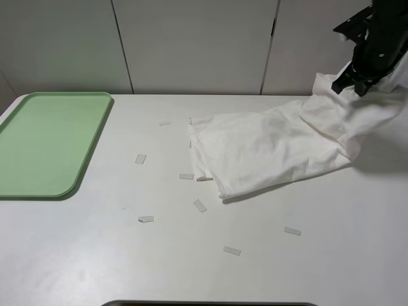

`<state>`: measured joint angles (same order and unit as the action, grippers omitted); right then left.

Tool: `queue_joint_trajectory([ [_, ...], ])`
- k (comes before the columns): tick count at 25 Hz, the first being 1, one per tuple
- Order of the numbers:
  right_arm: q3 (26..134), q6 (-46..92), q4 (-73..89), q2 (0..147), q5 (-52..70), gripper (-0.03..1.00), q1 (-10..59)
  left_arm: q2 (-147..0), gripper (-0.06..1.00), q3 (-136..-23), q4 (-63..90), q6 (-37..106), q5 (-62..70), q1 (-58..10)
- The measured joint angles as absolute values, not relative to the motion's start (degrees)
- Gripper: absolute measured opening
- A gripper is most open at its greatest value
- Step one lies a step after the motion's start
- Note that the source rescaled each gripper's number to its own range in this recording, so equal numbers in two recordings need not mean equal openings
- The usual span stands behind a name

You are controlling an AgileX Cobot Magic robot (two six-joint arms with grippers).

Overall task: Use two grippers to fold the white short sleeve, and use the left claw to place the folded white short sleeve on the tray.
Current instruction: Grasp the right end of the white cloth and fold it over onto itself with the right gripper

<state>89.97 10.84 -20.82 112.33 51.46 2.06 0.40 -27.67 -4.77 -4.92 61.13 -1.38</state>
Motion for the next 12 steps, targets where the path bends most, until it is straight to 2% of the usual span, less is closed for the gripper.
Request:
queue_joint_trajectory([
  [4,89.91,0.46,-29.70,116.00,52.33,0.09,7.62,0.40,0.90,-27.67,-4.77,-4.92,61.13,-1.38],
  [12,89.59,-2.63,-31.01,117.87,54.68,0.09,12.50,0.40,0.90,-27.67,-4.77,-4.92,61.13,-1.38],
])
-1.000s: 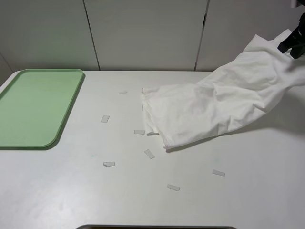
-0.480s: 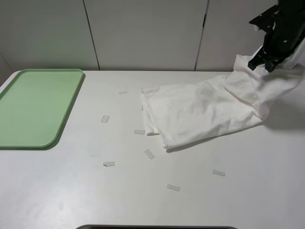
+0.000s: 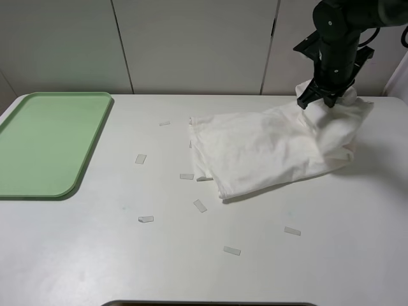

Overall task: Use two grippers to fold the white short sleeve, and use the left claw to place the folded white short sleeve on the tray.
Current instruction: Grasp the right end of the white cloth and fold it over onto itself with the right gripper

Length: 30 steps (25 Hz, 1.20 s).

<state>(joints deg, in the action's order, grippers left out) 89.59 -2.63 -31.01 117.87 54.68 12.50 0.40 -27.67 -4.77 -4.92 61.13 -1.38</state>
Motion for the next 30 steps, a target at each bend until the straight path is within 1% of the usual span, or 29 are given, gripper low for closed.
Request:
queue_joint_trajectory([
  [4,89.59,-2.73,-29.84,117.87,55.45,0.09,15.49,0.40,0.90,-27.67,-4.77,-4.92,61.13,-1.38],
  [7,89.59,-2.73,-26.46,117.87,56.54,0.09,16.40,0.40,0.90,-27.67,-4.77,-4.92,61.13,-1.38],
  [13,89.59,-2.70,-16.79,117.87,58.65,0.09,16.85,0.40,0.90,-27.67,-4.77,-4.92,61.13,-1.38],
  [16,89.59,-2.58,-15.58,117.87,59.21,0.10,16.85,0.40,0.90,-27.67,-4.77,-4.92,61.13,-1.38],
  [17,89.59,-2.57,-15.07,117.87,59.55,0.14,16.85,0.40,0.90,-27.67,-4.77,-4.92,61.09,-1.38],
  [18,89.59,-2.57,-14.08,117.87,60.55,0.27,16.85,0.40,0.90,-27.67,-4.77,-4.92,61.09,-1.38],
  [19,89.59,-2.57,-14.08,117.87,60.55,0.27,16.85,0.40,0.90,-27.67,-4.77,-4.92,61.09,-1.38],
  [20,89.59,-2.52,-11.99,117.87,62.59,0.74,16.85,0.40,0.90,-27.67,-4.77,-4.92,61.09,-1.38],
  [23,89.59,-2.52,-10.75,117.87,63.44,0.89,16.85,0.40,0.90,-27.67,-4.77,-4.92,61.09,-1.38],
  [25,89.59,-2.33,-10.22,117.66,63.82,0.97,16.85,0.40,0.90,-27.67,-4.77,-4.92,61.09,-1.38],
  [28,89.59,-2.31,-10.29,116.86,63.60,0.99,16.85,0.40,0.90,-27.67,-4.77,-4.92,61.09,-1.38],
  [30,89.59,-2.31,-10.71,113.61,61.77,1.00,16.85,0.40,0.90,-27.67,-4.77,-4.92,61.09,-1.38],
])
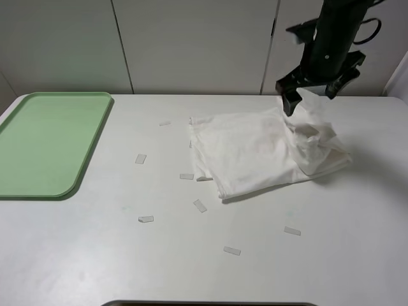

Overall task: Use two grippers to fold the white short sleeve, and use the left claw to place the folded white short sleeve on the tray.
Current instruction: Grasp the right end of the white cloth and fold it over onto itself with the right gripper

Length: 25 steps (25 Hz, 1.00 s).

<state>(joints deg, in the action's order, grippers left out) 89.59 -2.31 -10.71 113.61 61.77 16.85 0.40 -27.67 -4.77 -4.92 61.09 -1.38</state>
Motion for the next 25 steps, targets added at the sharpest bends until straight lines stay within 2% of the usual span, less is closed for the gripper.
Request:
queue_joint_trajectory([
  [6,90.17,-3.06,-12.18,108.26,58.03,1.00,16.78,0.40,0.90,-27.67,-4.77,-4.92,61.09,-1.38],
  [8,90.81,-5.59,-15.45,107.33,54.45,1.00,13.92,0.40,0.90,-27.67,-4.77,-4.92,61.09,-1.38],
  [17,90.91,-7.21,-17.65,113.11,51.50,1.00,4.66,0.40,0.90,-27.67,-4.77,-4.92,61.09,-1.38],
  [25,90.91,-3.80,-16.94,118.53,51.39,1.00,4.32,0.40,0.90,-27.67,-4.77,-4.92,61.09,-1.38],
])
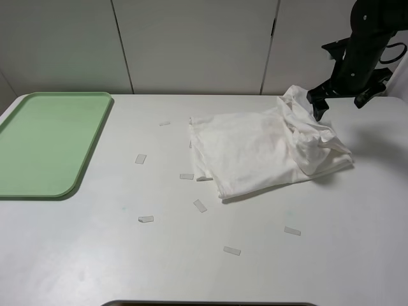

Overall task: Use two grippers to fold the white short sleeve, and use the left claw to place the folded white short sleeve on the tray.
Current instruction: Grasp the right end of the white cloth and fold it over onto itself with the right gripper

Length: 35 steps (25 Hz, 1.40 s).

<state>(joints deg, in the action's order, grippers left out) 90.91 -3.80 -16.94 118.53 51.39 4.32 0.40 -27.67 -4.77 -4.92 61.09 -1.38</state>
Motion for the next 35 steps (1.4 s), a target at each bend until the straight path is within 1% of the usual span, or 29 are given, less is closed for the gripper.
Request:
queue_joint_trajectory([
  [1,90.85,-1.61,-13.53,119.72,51.44,1.00,4.50,0.40,0.90,-27.67,-4.77,-4.92,61.09,-1.38],
  [6,90.85,3.98,-6.98,119.85,51.77,1.00,4.87,0.40,0.90,-27.67,-4.77,-4.92,61.09,-1.38],
  [13,90.85,6.23,-6.18,120.84,53.30,1.00,10.64,0.40,0.90,-27.67,-4.77,-4.92,61.09,-1.38],
  [20,90.74,6.23,-5.90,124.79,54.39,1.00,14.56,0.40,0.90,-27.67,-4.77,-4.92,61.09,-1.38],
  [29,90.82,6.25,-5.68,128.39,53.77,1.00,15.13,0.40,0.90,-27.67,-4.77,-4.92,61.09,-1.38],
  [35,91.65,6.25,-5.73,124.46,56.70,1.00,15.13,0.40,0.90,-27.67,-4.77,-4.92,61.09,-1.38],
])
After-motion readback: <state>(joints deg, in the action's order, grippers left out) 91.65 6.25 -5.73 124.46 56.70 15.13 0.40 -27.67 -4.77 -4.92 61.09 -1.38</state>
